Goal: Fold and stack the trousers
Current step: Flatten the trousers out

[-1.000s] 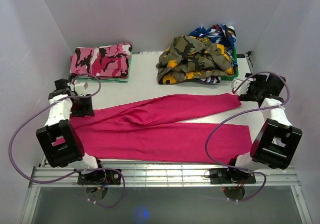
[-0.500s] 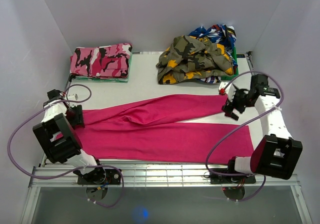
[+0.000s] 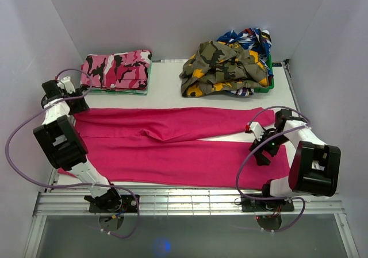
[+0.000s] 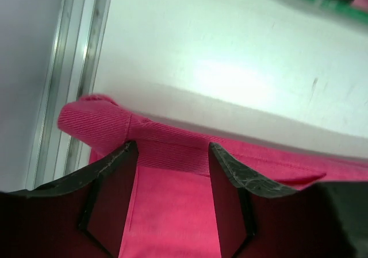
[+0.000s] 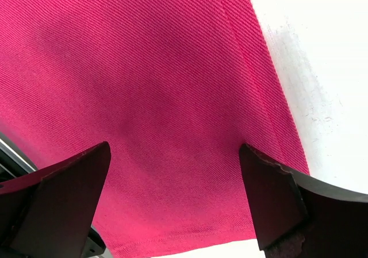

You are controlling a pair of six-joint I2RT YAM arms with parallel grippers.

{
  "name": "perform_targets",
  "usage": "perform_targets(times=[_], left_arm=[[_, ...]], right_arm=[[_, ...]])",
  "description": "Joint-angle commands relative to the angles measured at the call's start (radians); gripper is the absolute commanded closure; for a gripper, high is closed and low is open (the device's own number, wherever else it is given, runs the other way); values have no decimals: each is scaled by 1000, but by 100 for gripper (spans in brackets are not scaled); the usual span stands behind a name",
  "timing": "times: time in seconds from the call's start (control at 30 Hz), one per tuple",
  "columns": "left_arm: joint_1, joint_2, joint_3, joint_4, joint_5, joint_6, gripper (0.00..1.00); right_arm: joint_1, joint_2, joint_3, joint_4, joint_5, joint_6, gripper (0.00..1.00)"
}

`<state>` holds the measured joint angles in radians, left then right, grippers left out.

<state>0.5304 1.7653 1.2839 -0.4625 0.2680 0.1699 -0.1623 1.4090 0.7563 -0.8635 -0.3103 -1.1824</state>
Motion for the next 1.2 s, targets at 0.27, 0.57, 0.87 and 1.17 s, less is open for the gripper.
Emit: perform_targets(times=[0.27,0.57,0.87,1.17], left_arm=[[3,-107,71,-100,233,168,35],[-110,-248,-104,-346,394,364,36],[-638,-192,-135,-243,303,201,38],[-826,-12,-107,-166,157,137,39]], right_arm=[[1,2,233,-23,-153,124,2],[55,99,408,178,-305,360,15],[30,451,764,193,-144,455,20],[-20,678,977,130,-26,518,4]])
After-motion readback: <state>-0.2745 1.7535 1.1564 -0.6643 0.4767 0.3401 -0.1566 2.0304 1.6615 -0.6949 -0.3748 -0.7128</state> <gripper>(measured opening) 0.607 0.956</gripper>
